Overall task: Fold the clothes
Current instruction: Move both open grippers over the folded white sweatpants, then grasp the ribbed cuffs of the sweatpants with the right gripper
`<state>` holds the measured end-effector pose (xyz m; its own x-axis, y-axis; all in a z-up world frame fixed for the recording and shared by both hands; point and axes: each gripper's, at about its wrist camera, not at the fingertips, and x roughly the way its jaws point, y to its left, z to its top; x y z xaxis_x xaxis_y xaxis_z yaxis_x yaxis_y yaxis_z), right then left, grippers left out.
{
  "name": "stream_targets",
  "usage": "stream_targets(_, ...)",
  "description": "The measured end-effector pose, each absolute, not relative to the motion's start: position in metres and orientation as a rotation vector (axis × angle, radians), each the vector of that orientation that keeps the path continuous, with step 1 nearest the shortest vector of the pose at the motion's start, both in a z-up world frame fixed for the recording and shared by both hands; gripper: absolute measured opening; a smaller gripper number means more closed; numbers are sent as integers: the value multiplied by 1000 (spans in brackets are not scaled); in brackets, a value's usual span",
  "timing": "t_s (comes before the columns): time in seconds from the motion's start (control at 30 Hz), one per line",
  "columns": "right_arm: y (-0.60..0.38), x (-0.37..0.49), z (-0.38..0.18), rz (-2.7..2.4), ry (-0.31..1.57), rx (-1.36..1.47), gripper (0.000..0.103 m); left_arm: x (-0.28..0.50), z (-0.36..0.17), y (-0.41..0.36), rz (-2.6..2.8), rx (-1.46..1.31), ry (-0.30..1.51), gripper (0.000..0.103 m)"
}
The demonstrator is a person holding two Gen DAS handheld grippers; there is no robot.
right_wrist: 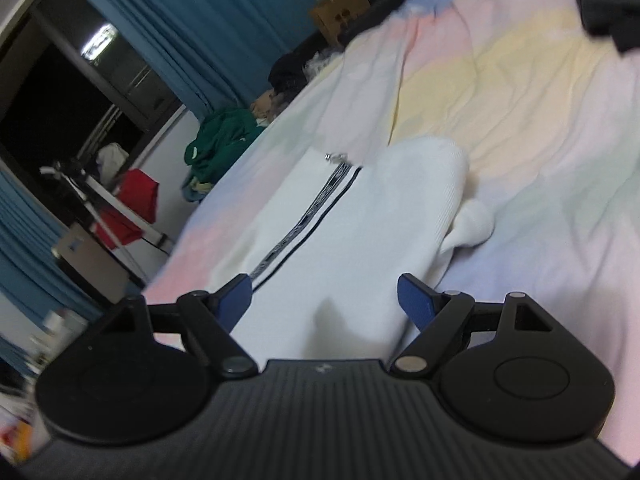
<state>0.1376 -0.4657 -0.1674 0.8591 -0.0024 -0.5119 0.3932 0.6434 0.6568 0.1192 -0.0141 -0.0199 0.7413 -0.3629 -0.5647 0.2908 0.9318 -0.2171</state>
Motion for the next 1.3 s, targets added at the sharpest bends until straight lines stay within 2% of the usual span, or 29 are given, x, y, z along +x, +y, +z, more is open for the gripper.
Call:
stream_targets(0.17, -454, 132, -150, -264, 490, 779, 81, 75, -18, 38, -284, -176, 628, 51)
stream_targets(0.4, -434, 131, -128, -416, 515, 510, 81, 48, -12, 30, -311, -150, 596, 52)
stream_targets(0.7, -456, 142, -150, -491, 582, 586, 81, 40, -17, 7, -296, -103, 577, 58)
stream_targets(0.8, -472, 141, -162, -459, 588, 648, 81, 49, -24, 11, -260, -133, 607, 59)
stream_targets(0.87, -489, 134, -173, -397, 573, 785, 81, 55, -28, 13, -236, -153, 627, 59)
stream_targets(1.0, -524, 110, -203, -257, 415, 1171, 81, 64, -36, 26, -176, -221, 663, 59)
stream_targets(1.17, -546, 101, -225, -272, 350, 1339, 83, 71, -38, 40, -118, -281, 673, 59)
stream_targets(1.27, -548, 108, -231, -280, 389, 1329, 68, 75, -39, 43, -97, -307, 677, 59)
stream_targets(1.3, -547, 113, -232, -279, 416, 1318, 67, 76, -40, 44, -91, -313, 679, 59)
